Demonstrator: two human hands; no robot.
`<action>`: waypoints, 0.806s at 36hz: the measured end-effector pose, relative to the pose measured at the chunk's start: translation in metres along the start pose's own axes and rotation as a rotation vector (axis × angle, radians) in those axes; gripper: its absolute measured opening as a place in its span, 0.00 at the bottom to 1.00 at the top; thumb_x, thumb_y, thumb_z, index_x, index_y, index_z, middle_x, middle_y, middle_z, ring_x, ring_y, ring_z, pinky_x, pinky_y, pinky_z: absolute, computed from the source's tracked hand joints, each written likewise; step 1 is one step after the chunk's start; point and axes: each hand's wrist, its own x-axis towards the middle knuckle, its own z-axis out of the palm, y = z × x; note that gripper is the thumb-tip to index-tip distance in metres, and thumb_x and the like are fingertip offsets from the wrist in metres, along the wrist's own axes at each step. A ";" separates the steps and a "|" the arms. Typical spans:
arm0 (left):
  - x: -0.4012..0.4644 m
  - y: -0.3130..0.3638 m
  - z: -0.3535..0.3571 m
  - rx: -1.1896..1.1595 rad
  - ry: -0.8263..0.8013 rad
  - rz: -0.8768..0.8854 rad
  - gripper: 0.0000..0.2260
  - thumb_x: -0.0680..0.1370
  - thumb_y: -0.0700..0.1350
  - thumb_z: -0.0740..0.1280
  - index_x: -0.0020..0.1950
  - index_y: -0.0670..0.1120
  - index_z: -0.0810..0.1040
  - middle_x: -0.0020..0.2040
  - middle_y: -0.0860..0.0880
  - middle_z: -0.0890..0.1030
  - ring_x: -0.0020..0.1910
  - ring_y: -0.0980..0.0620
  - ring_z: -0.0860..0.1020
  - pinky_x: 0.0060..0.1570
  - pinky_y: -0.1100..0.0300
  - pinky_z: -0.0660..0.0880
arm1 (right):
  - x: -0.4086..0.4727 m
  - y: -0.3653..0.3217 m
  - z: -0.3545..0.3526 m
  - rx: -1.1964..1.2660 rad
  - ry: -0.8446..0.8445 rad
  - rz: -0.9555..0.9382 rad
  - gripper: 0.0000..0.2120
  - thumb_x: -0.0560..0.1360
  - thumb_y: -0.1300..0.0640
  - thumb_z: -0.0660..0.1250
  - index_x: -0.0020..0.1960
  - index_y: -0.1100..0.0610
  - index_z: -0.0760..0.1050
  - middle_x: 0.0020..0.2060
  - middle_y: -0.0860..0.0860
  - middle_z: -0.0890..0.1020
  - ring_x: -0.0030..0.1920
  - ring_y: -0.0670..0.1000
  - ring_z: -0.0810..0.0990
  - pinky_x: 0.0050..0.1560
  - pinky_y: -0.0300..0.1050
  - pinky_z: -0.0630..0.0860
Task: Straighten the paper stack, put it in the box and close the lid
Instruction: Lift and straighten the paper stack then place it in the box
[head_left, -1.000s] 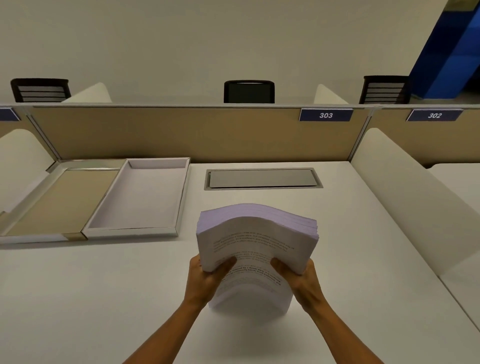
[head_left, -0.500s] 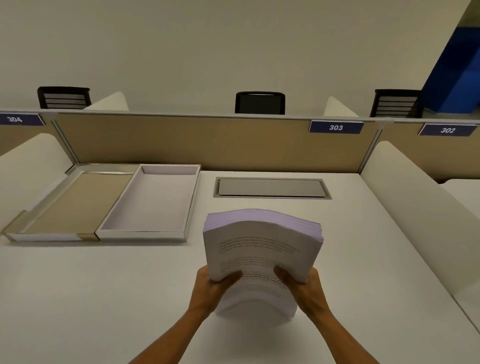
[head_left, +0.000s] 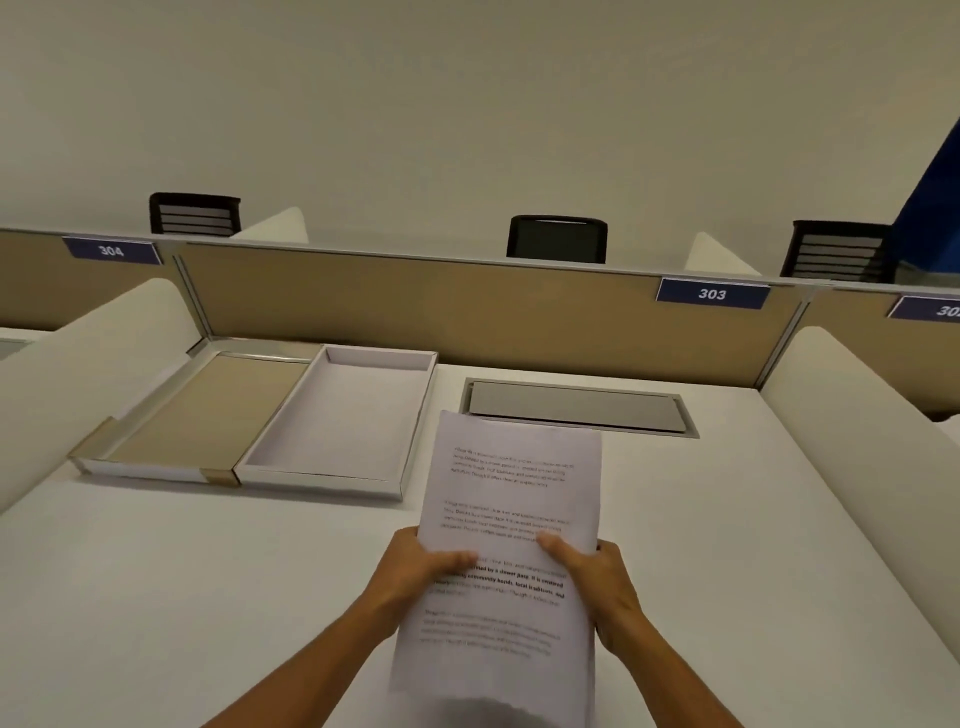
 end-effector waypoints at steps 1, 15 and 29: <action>0.001 0.001 -0.004 -0.001 0.000 -0.017 0.22 0.65 0.49 0.82 0.56 0.46 0.81 0.48 0.47 0.89 0.44 0.42 0.88 0.43 0.46 0.85 | 0.002 -0.001 0.004 0.003 -0.005 0.027 0.15 0.72 0.50 0.77 0.53 0.58 0.82 0.41 0.54 0.89 0.39 0.58 0.89 0.42 0.57 0.86; 0.019 0.025 -0.078 -0.057 0.168 -0.140 0.12 0.82 0.50 0.63 0.57 0.45 0.80 0.47 0.42 0.88 0.45 0.39 0.87 0.52 0.40 0.83 | 0.055 -0.039 0.076 0.025 -0.123 0.195 0.16 0.71 0.55 0.76 0.56 0.60 0.82 0.44 0.58 0.89 0.44 0.60 0.89 0.52 0.60 0.84; 0.089 0.072 -0.179 -0.032 0.265 -0.139 0.06 0.78 0.42 0.67 0.53 0.42 0.81 0.41 0.44 0.89 0.40 0.42 0.88 0.45 0.43 0.84 | 0.132 -0.098 0.159 0.080 -0.171 0.223 0.13 0.74 0.54 0.71 0.55 0.60 0.79 0.44 0.58 0.89 0.44 0.60 0.88 0.43 0.53 0.85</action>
